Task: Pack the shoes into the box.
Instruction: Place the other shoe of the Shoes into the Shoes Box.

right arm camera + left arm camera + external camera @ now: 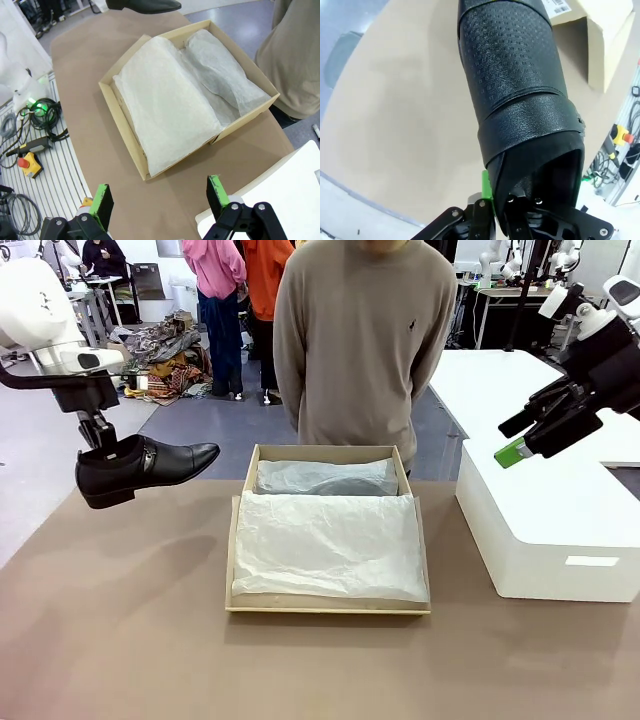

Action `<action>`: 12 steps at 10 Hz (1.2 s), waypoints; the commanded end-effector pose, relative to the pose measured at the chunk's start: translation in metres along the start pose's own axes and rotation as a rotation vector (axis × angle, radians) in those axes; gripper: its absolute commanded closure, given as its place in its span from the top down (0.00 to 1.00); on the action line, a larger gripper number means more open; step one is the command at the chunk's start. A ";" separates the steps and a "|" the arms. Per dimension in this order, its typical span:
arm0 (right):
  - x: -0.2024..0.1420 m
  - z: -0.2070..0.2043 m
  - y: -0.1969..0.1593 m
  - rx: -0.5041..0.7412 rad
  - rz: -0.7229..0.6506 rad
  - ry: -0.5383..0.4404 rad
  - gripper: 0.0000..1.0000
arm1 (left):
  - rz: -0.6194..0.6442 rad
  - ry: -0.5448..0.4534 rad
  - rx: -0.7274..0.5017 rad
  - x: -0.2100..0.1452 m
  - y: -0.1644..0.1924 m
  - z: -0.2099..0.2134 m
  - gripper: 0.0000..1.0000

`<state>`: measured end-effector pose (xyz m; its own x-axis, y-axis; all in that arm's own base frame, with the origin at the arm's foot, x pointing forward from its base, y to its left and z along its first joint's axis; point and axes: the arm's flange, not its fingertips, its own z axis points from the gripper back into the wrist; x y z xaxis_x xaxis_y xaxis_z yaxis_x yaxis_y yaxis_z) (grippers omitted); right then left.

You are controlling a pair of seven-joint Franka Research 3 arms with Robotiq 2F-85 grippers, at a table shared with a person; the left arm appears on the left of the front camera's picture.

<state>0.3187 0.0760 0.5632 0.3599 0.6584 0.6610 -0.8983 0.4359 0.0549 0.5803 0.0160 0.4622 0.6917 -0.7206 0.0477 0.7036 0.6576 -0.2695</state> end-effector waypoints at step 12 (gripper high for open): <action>0.002 -0.001 0.000 0.017 0.009 -0.025 1.00 | 0.766 -0.184 -0.014 0.054 -0.116 0.035 0.00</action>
<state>0.3187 0.0760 0.5632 0.3601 0.6584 0.6609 -0.8982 0.4360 0.0550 0.5483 -0.0905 0.5301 0.9953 -0.0882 -0.0393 0.0713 0.9459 -0.3167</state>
